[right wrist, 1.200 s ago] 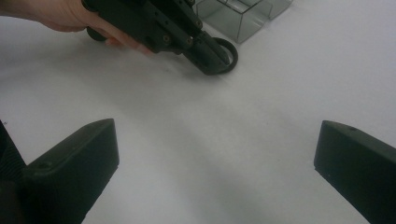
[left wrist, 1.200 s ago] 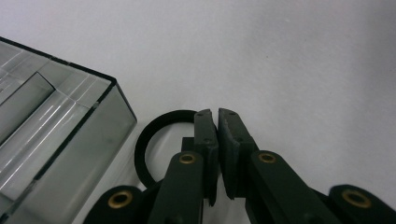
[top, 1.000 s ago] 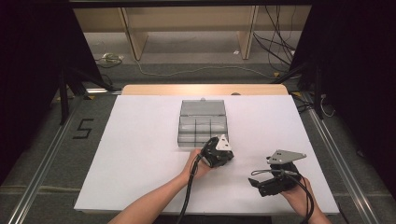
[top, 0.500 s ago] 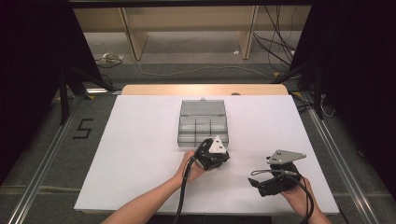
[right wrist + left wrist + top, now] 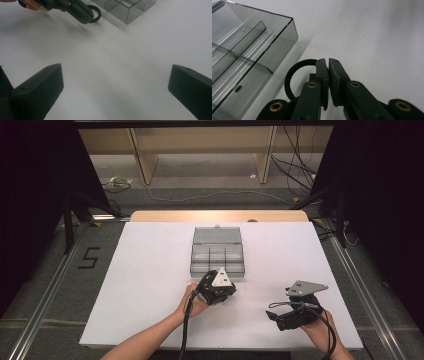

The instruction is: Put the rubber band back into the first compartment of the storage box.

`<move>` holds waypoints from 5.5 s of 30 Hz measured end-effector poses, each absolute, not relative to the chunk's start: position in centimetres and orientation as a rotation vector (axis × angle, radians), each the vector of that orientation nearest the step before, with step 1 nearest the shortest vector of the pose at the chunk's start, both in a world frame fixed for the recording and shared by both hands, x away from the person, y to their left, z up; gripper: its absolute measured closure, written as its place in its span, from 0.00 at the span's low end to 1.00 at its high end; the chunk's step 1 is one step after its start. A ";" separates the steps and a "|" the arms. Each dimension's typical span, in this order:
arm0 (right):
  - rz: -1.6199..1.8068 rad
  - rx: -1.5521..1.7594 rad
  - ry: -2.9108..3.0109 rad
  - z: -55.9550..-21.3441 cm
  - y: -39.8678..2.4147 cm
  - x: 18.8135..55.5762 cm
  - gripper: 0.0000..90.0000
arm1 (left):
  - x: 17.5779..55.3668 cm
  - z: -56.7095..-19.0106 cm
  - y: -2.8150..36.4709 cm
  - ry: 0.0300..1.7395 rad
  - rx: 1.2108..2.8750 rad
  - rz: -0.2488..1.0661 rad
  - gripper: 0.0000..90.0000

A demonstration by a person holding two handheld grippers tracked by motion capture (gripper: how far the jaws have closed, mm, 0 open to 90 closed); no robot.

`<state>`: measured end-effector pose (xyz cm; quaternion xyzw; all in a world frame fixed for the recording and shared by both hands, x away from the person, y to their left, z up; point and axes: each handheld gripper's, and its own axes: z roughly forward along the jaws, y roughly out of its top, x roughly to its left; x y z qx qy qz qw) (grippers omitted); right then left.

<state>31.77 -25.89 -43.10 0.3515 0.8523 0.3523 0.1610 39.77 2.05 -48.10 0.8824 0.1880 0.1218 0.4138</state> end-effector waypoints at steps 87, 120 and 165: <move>0.977 0.986 2.444 -43.2 -25.7 31.9 0.01 | 43.7 -44.6 8.8 0.704 2.086 0.503 0.95; 0.966 0.978 2.454 -43.3 -25.7 32.0 0.01 | 48.3 -45.4 8.9 0.848 2.078 0.585 0.95; 0.961 0.972 2.471 -43.5 -25.6 32.1 0.01 | 49.4 -46.1 7.3 0.864 2.092 0.599 0.58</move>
